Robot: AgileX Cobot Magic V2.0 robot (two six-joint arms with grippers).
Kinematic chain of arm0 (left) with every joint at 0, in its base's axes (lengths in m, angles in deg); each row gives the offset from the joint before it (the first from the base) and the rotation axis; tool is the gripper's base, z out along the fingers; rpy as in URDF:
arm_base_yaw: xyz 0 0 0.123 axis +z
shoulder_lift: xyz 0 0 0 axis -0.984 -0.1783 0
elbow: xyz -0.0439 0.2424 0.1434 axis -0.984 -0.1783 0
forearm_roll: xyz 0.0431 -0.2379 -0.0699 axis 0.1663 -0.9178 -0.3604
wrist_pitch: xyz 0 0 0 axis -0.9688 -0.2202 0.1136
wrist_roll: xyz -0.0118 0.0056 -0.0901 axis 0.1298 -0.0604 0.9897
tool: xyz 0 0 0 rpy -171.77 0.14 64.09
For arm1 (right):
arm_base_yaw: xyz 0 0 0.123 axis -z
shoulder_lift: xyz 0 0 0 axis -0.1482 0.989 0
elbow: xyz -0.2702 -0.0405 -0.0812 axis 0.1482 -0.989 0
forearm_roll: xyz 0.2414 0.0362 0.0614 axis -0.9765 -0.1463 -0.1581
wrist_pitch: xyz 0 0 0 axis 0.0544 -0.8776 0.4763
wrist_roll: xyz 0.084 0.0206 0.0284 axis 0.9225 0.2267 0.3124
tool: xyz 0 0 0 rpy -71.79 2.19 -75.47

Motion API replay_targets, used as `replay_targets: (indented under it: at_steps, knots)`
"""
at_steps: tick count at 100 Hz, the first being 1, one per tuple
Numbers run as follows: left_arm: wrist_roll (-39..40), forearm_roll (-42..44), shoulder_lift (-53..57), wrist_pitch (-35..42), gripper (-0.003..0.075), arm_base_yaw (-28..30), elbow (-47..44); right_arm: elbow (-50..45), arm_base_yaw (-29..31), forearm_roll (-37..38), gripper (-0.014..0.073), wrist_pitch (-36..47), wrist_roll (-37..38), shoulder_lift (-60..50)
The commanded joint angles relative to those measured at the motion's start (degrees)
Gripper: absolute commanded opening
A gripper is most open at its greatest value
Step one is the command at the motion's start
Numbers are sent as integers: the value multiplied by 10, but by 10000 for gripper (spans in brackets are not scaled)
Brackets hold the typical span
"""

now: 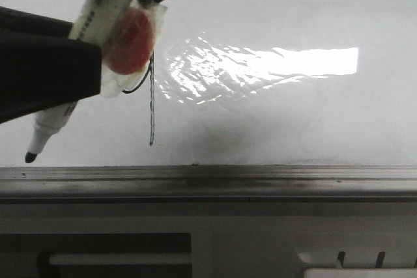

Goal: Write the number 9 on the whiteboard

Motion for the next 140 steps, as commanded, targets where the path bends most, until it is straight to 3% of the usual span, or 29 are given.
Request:
replay_targets:
  at_steps: [1, 8, 15, 25, 44, 65, 101, 140]
  knots:
    - [9, -31, 1, 46, -20, -1, 16, 14, 0, -13, 329, 30, -6, -11]
    - [9, -57, 1, 46, -20, -1, 16, 14, 0, -13, 441, 30, -6, -11]
    - [9, -88, 1, 46, -20, -1, 16, 14, 0, -13, 486, 30, -6, -11]
    - [9, -154, 1, 46, -20, -1, 16, 14, 0, -12, 486, 31, -6, -11]
    - [-10, -387, 1, 42, -20, -1, 16, 14, 0, -9, 486, 25, -6, -11]
    - [-43, -539, -17, 42, -20, -1, 16, 14, 0, -9, 486, 17, -6, -11]
    - [-41, -564, -90, 76, -20, -1, 16, 14, 0, -9, 486, 17, -6, -11]
    - [-37, -565, -95, 86, -20, -1, 16, 14, 0, -9, 486, 16, -6, -11]
